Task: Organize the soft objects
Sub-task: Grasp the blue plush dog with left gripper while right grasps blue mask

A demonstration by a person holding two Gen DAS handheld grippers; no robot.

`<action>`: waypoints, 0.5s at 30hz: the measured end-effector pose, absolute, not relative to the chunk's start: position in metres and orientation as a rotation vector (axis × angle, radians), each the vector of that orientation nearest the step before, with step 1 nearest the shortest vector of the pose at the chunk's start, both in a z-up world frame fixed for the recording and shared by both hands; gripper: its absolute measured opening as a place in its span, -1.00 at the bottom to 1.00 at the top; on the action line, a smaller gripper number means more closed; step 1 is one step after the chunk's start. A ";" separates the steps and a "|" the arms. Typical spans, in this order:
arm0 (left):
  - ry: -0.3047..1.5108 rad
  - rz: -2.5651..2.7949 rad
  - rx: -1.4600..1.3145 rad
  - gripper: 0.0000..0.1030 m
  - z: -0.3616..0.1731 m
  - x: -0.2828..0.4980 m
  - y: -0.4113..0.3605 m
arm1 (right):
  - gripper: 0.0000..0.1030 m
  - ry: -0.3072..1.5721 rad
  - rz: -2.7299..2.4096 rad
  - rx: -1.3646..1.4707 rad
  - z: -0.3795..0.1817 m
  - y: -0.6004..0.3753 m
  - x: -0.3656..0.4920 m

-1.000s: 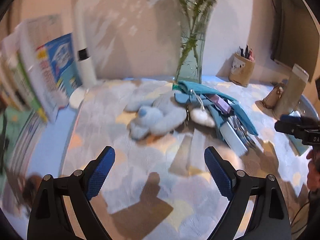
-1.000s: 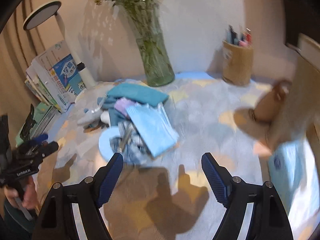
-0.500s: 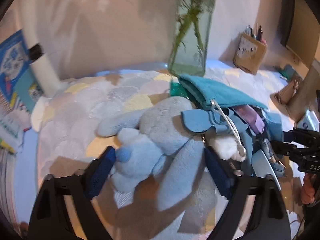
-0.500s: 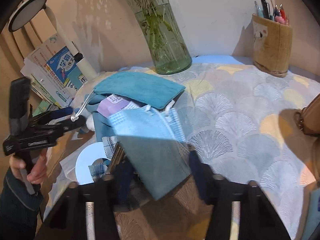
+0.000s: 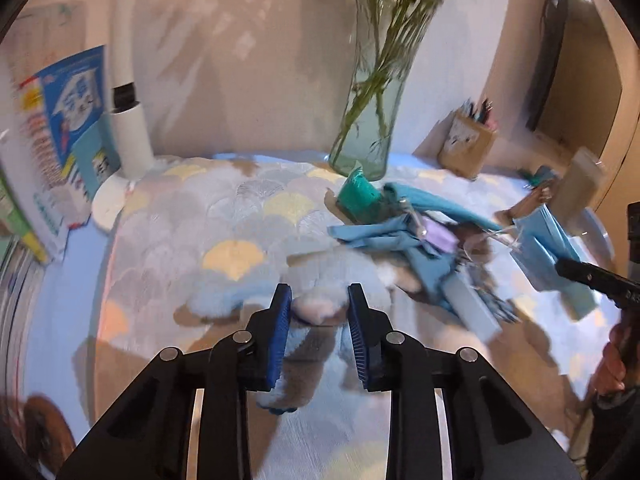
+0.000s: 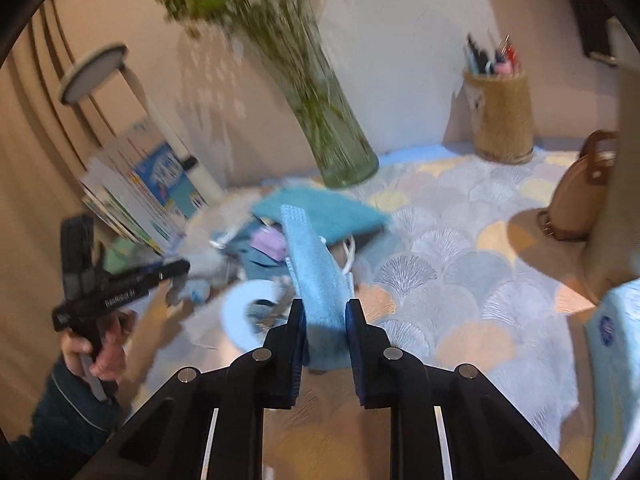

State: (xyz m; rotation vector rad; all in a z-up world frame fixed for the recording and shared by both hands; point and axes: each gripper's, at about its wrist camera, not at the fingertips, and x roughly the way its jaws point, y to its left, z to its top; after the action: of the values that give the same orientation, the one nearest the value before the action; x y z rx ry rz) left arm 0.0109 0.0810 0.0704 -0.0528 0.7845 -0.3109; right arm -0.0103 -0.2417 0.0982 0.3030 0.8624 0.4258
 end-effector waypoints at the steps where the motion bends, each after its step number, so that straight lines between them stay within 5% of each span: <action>1: 0.786 -0.314 -0.054 -0.51 0.074 0.000 0.082 | -0.62 0.848 0.418 0.311 0.106 -0.246 -0.018; 6: 0.851 -0.333 -0.043 -0.51 0.071 -0.036 0.074 | -0.62 0.870 0.374 0.302 0.122 -0.254 -0.041; 11: 0.839 -0.248 0.076 -0.20 0.057 -0.058 0.063 | -0.62 0.979 0.263 0.165 0.106 -0.245 -0.053; 14: 0.871 -0.240 0.069 0.32 0.047 -0.052 0.064 | -0.62 1.043 0.225 0.106 0.086 -0.241 -0.055; 15: 0.869 -0.228 0.072 0.68 0.046 -0.050 0.065 | -0.62 1.074 0.235 0.113 0.077 -0.239 -0.055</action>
State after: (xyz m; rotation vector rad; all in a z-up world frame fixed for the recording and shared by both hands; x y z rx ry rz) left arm -0.0505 0.0646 0.0457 0.0719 0.8692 -0.2285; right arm -0.0554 -0.2392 0.0767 0.1127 1.0742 0.2353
